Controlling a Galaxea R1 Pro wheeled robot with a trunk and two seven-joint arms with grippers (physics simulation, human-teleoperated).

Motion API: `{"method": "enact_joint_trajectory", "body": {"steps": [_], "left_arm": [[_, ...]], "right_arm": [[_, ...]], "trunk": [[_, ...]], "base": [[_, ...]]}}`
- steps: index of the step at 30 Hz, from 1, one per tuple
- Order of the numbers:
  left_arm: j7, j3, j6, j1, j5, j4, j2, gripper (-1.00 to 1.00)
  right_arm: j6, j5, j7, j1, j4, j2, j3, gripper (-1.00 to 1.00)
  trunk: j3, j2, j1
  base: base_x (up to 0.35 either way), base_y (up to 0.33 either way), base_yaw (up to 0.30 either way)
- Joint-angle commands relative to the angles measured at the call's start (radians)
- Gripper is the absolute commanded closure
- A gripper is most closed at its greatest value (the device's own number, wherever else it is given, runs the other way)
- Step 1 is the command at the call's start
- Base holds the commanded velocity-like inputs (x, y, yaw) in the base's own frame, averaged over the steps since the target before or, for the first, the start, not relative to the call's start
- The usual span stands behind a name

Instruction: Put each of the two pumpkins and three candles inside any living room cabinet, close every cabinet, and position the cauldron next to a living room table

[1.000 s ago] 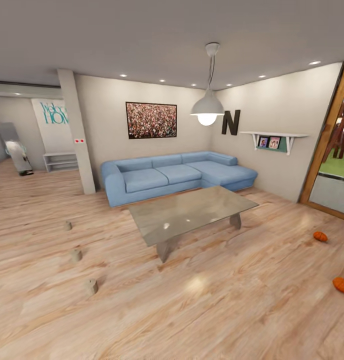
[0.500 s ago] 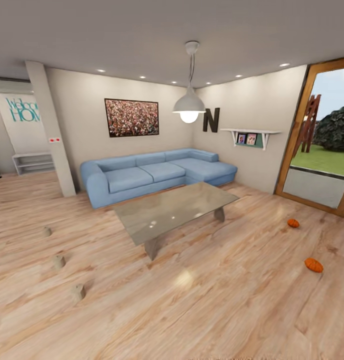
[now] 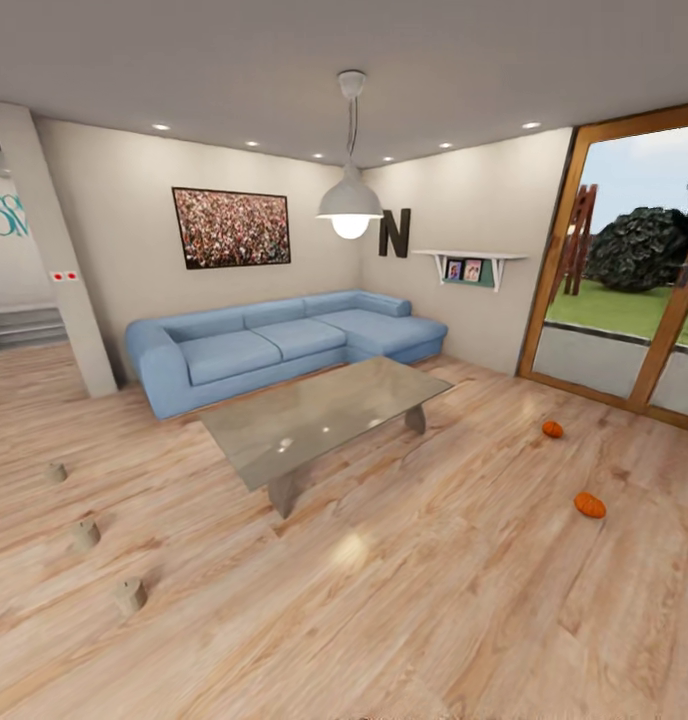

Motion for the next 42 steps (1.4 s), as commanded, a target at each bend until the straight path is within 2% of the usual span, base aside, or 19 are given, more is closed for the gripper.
{"method": "enact_joint_trajectory", "body": {"steps": [1, 8, 22, 33, 42], "left_arm": [[0.0, -0.003, -0.002, 0.0, 0.01, 0.0, 0.0, -1.0], [-0.002, -0.004, -0.001, 0.0, 0.009, 0.0, -0.001, -1.0], [-0.002, -0.006, -0.001, 0.0, 0.008, 0.001, -0.002, -1.0], [-0.002, -0.007, 0.003, 0.0, 0.008, 0.001, -0.002, -1.0], [-0.002, -0.007, 0.001, 0.0, 0.008, 0.001, -0.002, -1.0]], "right_arm": [[-0.003, 0.004, 0.0, -0.001, 0.001, 0.0, -0.001, -1.0], [-0.004, 0.003, 0.0, 0.0, 0.003, 0.001, -0.001, -1.0], [-0.006, 0.003, 0.0, 0.0, 0.006, 0.003, -0.001, -1.0], [-0.006, 0.003, 0.0, -0.001, 0.005, 0.002, -0.001, -1.0], [-0.006, 0.003, 0.001, 0.0, 0.003, 0.001, -0.003, -1.0]], "trunk": [[-0.003, -0.001, 0.0], [-0.007, -0.001, 0.0], [-0.006, -0.001, 0.0], [-0.002, -0.001, 0.0], [0.001, -0.001, 0.0]], "base": [[0.0, 0.255, -0.187], [0.0, 0.215, -0.248], [-0.004, 0.011, -0.297], [-0.214, 0.125, -0.3], [-0.042, 0.018, -0.3]]}}
